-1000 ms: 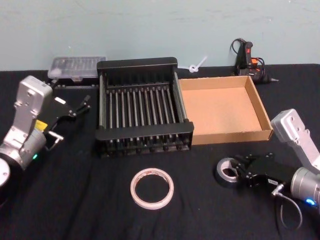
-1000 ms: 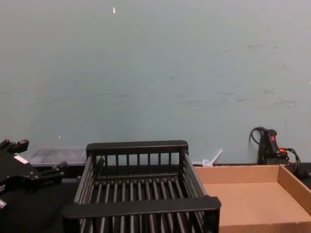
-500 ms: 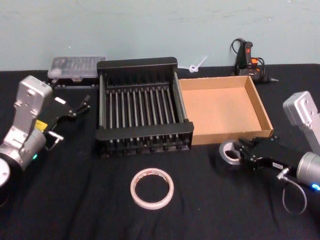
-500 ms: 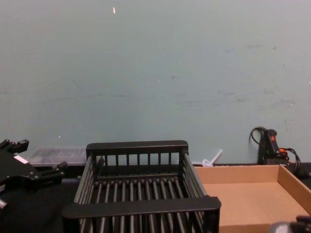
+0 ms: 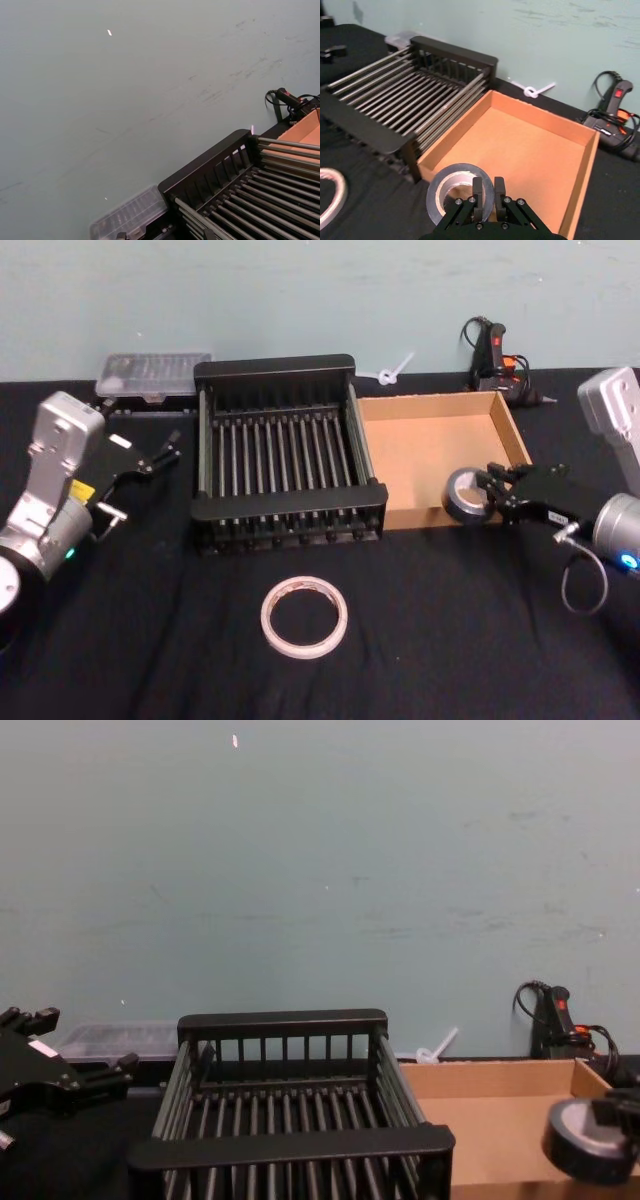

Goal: Pick up the white tape and place it into the black box , Pick up the silver tape and place it into the brown box.

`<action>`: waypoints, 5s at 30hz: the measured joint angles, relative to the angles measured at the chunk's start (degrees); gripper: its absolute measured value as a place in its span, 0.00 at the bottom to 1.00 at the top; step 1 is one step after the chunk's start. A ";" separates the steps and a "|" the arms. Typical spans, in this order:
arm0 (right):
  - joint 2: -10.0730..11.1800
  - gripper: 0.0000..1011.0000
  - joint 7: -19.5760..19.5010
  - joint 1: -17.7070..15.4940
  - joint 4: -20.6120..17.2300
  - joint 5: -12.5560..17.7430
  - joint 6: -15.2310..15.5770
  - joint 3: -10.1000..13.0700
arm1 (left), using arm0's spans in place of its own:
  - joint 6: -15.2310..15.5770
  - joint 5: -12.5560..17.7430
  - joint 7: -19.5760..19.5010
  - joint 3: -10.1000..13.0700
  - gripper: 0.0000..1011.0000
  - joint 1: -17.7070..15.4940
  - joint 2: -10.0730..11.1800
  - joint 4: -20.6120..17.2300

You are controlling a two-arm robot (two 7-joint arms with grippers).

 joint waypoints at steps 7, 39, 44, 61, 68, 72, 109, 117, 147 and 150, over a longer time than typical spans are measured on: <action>-1.77 0.14 -1.03 4.15 3.14 -0.25 2.36 -0.82 | 0.00 0.00 0.00 0.00 0.99 0.00 0.00 0.00; -13.35 0.14 -1.27 22.72 28.03 -7.82 2.08 -5.83 | 0.00 0.00 0.00 0.00 0.99 0.00 0.00 0.00; -14.26 0.14 -1.03 23.22 29.72 -8.69 1.64 -5.78 | 0.00 0.00 0.00 0.00 0.99 -0.01 0.00 0.00; -14.43 0.23 -0.92 23.22 29.87 -9.11 1.42 -5.69 | 0.00 0.00 0.00 0.00 0.99 0.00 0.00 0.00; -14.40 0.41 -0.92 23.19 29.81 -9.00 1.45 -5.69 | 0.00 0.00 0.00 0.00 0.99 0.00 0.00 0.00; -14.37 0.56 -0.92 23.17 29.78 -8.97 1.47 -5.69 | 0.00 0.00 0.00 0.00 0.99 -0.01 0.00 0.00; -12.82 0.99 0.13 19.39 24.57 -8.70 -0.36 -3.75 | 0.00 0.00 0.00 0.00 0.99 0.00 0.00 0.00; -10.22 0.99 0.69 14.32 17.18 -7.52 -1.90 -1.93 | 0.00 0.00 0.00 0.00 0.99 0.00 0.00 0.00; 1.01 0.99 7.02 -7.44 0.63 -0.60 -14.78 1.29 | 0.00 0.00 0.00 0.00 0.99 0.00 0.00 0.00; 1.75 0.99 7.99 -7.68 0.41 -0.61 -15.09 0.10 | 0.00 0.00 0.00 0.00 0.99 0.00 0.00 0.00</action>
